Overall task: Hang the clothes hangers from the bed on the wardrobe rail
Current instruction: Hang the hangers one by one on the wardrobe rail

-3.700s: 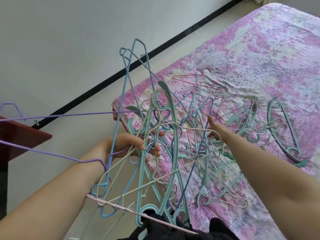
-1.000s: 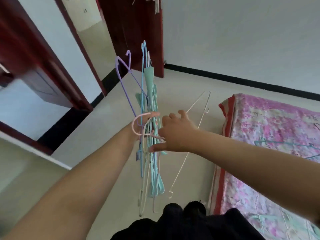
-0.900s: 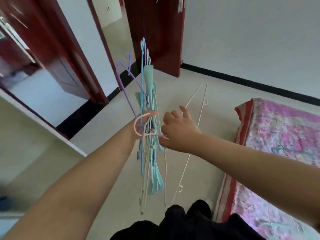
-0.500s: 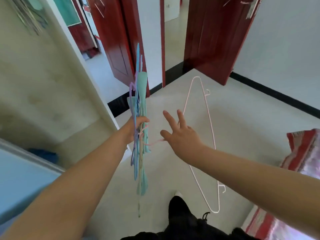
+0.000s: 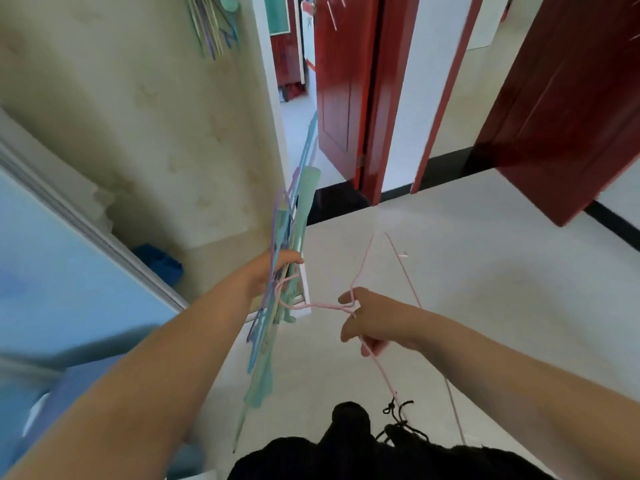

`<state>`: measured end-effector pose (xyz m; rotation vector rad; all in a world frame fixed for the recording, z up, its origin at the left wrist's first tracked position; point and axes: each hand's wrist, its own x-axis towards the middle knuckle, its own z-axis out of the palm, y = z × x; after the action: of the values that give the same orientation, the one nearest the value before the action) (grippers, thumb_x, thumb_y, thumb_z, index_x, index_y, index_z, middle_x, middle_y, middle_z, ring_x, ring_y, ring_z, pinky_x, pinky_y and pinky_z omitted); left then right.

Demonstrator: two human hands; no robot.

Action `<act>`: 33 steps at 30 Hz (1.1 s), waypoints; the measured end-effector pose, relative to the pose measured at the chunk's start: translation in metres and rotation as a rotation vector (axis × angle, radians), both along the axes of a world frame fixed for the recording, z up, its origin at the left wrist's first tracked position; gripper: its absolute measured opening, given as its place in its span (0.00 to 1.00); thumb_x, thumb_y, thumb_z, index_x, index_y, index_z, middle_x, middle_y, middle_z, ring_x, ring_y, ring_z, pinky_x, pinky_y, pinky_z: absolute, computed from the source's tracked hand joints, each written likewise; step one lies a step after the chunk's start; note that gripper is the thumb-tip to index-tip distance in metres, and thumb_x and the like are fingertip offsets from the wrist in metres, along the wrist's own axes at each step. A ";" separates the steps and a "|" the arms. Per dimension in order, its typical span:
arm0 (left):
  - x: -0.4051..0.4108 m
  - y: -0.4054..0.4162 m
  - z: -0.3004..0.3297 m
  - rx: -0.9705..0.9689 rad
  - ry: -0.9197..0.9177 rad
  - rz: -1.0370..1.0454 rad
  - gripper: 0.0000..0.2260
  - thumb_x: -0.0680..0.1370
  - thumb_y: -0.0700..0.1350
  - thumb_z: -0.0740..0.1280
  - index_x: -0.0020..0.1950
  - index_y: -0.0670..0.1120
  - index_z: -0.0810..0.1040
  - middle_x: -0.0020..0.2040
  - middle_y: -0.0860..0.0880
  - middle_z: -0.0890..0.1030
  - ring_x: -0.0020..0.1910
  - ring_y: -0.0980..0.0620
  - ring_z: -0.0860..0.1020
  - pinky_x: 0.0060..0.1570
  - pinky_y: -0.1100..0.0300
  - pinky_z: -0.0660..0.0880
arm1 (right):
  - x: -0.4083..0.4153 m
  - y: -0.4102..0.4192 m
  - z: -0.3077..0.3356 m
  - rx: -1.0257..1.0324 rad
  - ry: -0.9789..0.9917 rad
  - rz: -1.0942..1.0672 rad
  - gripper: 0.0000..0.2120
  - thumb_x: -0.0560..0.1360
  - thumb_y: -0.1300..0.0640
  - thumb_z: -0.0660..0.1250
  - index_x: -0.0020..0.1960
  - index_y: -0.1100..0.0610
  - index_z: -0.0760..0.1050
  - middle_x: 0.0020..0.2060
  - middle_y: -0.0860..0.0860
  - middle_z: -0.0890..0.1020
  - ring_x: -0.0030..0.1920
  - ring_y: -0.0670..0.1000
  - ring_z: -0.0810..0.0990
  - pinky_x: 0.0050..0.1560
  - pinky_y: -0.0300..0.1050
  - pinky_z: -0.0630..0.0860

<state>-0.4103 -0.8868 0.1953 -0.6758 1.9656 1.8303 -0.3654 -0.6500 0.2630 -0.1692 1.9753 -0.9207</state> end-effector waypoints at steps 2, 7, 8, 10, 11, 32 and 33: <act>-0.004 -0.013 -0.005 0.008 -0.015 0.003 0.08 0.69 0.43 0.71 0.38 0.42 0.73 0.28 0.45 0.71 0.21 0.51 0.70 0.23 0.63 0.69 | -0.001 -0.009 -0.005 -0.066 -0.087 0.068 0.31 0.72 0.64 0.68 0.70 0.52 0.58 0.46 0.54 0.76 0.30 0.48 0.74 0.31 0.42 0.75; 0.000 -0.057 -0.026 0.031 -0.110 0.014 0.10 0.77 0.39 0.64 0.36 0.41 0.74 0.25 0.49 0.76 0.20 0.54 0.74 0.21 0.65 0.71 | -0.002 -0.031 -0.016 -0.047 -0.074 0.258 0.34 0.73 0.65 0.64 0.73 0.49 0.54 0.50 0.52 0.77 0.29 0.47 0.70 0.30 0.39 0.74; 0.003 -0.065 -0.031 0.041 -0.113 0.022 0.09 0.77 0.40 0.65 0.37 0.41 0.74 0.27 0.50 0.78 0.22 0.54 0.75 0.22 0.65 0.72 | -0.001 -0.037 -0.018 -0.005 -0.017 0.313 0.32 0.73 0.65 0.62 0.73 0.50 0.55 0.52 0.52 0.77 0.29 0.46 0.71 0.30 0.39 0.74; 0.014 -0.080 -0.037 0.043 -0.124 0.052 0.10 0.78 0.39 0.64 0.36 0.40 0.74 0.27 0.48 0.77 0.22 0.54 0.74 0.22 0.64 0.72 | -0.001 -0.051 -0.022 0.088 0.128 0.435 0.25 0.75 0.63 0.59 0.70 0.52 0.61 0.54 0.51 0.77 0.29 0.46 0.73 0.30 0.38 0.75; 0.020 -0.088 -0.040 0.033 -0.131 0.076 0.11 0.78 0.38 0.63 0.35 0.40 0.74 0.26 0.47 0.76 0.21 0.53 0.73 0.22 0.64 0.71 | -0.002 -0.058 -0.025 0.134 0.204 0.475 0.21 0.76 0.62 0.57 0.68 0.52 0.64 0.55 0.50 0.76 0.30 0.47 0.74 0.31 0.38 0.76; 0.093 -0.286 -0.019 0.092 -0.101 0.251 0.14 0.78 0.41 0.65 0.32 0.40 0.77 0.25 0.45 0.76 0.20 0.49 0.73 0.21 0.63 0.72 | 0.012 -0.185 -0.119 0.274 0.475 0.062 0.19 0.70 0.60 0.65 0.59 0.52 0.65 0.62 0.51 0.62 0.44 0.55 0.78 0.44 0.46 0.74; 0.095 -0.289 -0.019 0.109 -0.102 0.268 0.13 0.77 0.41 0.65 0.33 0.41 0.77 0.25 0.45 0.76 0.20 0.50 0.73 0.21 0.63 0.71 | 0.013 -0.189 -0.120 0.261 0.507 0.031 0.20 0.70 0.61 0.64 0.60 0.51 0.64 0.61 0.51 0.62 0.45 0.56 0.79 0.45 0.48 0.77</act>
<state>-0.3155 -1.1762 0.1767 -1.0169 1.7651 1.9946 -0.3523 -0.8387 0.1432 -0.3056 2.5307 -0.6283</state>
